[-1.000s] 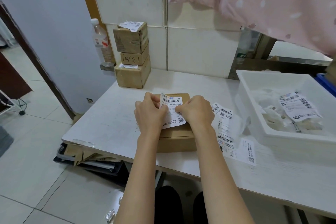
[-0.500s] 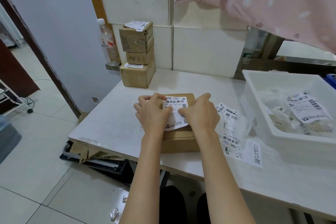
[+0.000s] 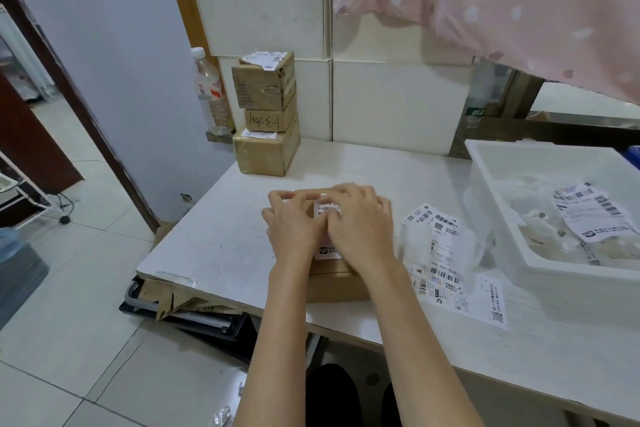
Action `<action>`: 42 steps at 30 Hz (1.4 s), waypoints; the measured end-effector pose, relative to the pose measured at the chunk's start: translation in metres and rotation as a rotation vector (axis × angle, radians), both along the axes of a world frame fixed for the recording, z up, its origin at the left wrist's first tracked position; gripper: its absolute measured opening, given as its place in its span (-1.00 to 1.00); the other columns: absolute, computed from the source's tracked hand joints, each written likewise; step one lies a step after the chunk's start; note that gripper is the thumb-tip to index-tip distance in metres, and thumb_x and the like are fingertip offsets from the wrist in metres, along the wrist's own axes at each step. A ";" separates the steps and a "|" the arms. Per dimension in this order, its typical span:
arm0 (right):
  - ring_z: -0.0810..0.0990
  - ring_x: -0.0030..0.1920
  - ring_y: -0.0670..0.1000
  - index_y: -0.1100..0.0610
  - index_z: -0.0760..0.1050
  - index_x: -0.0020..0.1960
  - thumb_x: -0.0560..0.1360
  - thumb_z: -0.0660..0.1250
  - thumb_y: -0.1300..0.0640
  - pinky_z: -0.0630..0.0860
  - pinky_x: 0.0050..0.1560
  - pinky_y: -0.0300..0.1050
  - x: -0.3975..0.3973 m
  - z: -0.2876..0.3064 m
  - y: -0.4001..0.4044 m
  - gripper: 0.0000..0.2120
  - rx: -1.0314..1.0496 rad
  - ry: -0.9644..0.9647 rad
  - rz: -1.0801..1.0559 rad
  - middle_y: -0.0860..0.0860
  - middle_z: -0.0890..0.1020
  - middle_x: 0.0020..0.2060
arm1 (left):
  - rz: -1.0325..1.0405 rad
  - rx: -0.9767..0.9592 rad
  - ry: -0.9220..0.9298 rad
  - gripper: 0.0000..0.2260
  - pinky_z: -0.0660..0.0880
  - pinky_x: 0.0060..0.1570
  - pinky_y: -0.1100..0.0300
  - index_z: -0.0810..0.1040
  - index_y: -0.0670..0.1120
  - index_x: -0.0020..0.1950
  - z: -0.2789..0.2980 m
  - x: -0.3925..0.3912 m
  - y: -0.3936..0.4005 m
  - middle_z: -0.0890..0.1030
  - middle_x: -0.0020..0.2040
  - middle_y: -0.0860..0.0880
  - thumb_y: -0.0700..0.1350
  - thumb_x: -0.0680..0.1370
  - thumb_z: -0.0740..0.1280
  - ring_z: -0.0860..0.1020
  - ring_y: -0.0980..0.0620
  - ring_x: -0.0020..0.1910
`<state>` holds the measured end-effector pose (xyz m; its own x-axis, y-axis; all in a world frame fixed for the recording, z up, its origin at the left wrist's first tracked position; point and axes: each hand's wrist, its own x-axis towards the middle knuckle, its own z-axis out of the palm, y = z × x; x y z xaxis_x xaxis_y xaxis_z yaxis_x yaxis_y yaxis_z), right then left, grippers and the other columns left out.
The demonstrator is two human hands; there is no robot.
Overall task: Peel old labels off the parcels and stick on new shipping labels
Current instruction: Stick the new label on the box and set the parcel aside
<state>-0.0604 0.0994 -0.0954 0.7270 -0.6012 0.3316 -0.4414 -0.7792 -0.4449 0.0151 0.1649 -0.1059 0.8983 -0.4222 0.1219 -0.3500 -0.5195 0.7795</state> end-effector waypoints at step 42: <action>0.37 0.43 0.00 -0.14 0.48 0.35 0.56 0.30 -0.06 0.27 0.43 -0.05 -0.036 -0.014 -0.033 -0.64 0.630 -0.143 -0.043 -0.02 0.45 0.42 | -0.196 -0.048 0.176 -0.55 0.17 0.42 0.06 0.42 0.21 0.43 -0.018 0.010 0.022 0.32 0.51 0.08 0.09 0.54 0.36 0.19 -0.07 0.50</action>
<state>-0.0969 0.0664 -0.1097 0.6724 -0.7402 -0.0022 -0.3690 -0.3327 -0.8678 0.0254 0.1866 -0.1244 0.8090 -0.5878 -0.0047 -0.2972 -0.4158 0.8595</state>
